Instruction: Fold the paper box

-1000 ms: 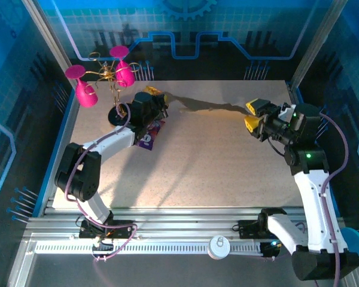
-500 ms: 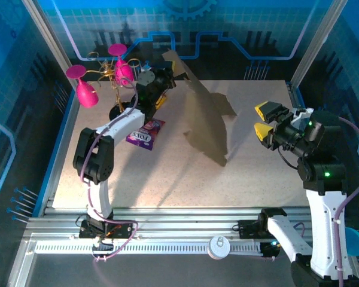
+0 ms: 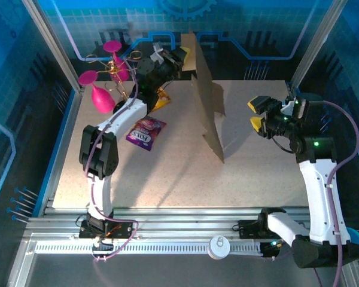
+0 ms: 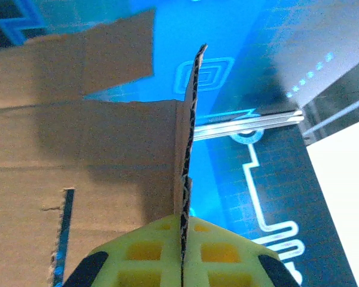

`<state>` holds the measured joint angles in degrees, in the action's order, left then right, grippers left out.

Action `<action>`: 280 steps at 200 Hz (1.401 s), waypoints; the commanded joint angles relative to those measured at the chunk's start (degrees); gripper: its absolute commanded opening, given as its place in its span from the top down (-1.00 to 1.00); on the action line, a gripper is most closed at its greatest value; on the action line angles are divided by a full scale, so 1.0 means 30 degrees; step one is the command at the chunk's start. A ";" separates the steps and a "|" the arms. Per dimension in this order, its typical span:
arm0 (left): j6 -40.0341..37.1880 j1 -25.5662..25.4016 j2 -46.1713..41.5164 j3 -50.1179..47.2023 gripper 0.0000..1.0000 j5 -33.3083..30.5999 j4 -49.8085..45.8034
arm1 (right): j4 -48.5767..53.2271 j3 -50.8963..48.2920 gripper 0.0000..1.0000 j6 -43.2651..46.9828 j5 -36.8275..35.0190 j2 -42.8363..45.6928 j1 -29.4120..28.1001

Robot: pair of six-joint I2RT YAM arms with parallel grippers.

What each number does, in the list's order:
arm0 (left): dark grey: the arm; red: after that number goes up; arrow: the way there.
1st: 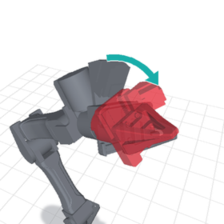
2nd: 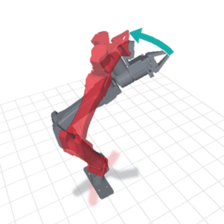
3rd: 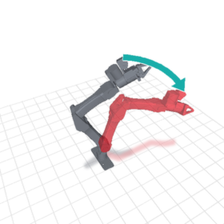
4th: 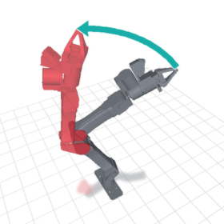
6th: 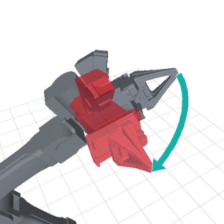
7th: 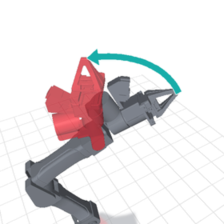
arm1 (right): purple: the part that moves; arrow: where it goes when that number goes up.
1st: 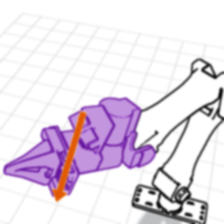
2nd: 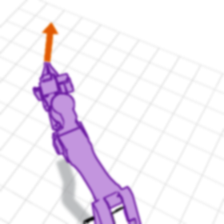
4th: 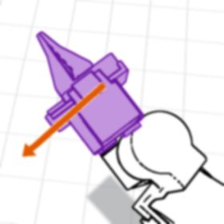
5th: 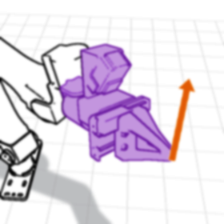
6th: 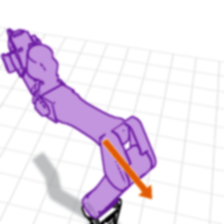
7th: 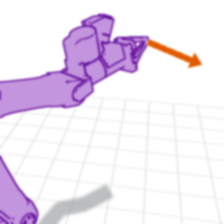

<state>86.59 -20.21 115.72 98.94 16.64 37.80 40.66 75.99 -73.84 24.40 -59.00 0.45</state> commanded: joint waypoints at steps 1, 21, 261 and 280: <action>-0.1033 0.0041 -0.1245 -0.1624 1.00 0.0722 0.0671 | -0.0100 0.0516 -0.27 0.0928 -0.0040 0.0156 0.0056; -0.0856 0.0027 -0.1458 -0.1814 1.00 0.0934 0.0808 | -0.0231 0.0218 -0.26 0.0914 -0.0052 0.0213 0.0056; -0.8588 -0.1773 -0.4641 0.2308 1.00 -0.2137 -1.0979 | 0.1622 0.6559 -0.50 1.4343 -0.8231 -0.4078 -0.9400; -0.9066 -0.2366 -0.4744 0.2906 1.00 -0.3736 -1.1947 | 0.2662 0.8353 -0.57 1.5297 -1.1135 -0.5163 -1.1666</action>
<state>63.70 -25.04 103.77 104.18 12.93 8.25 46.57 94.98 -36.73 5.06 -71.20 -27.77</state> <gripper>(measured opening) 0.063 0.768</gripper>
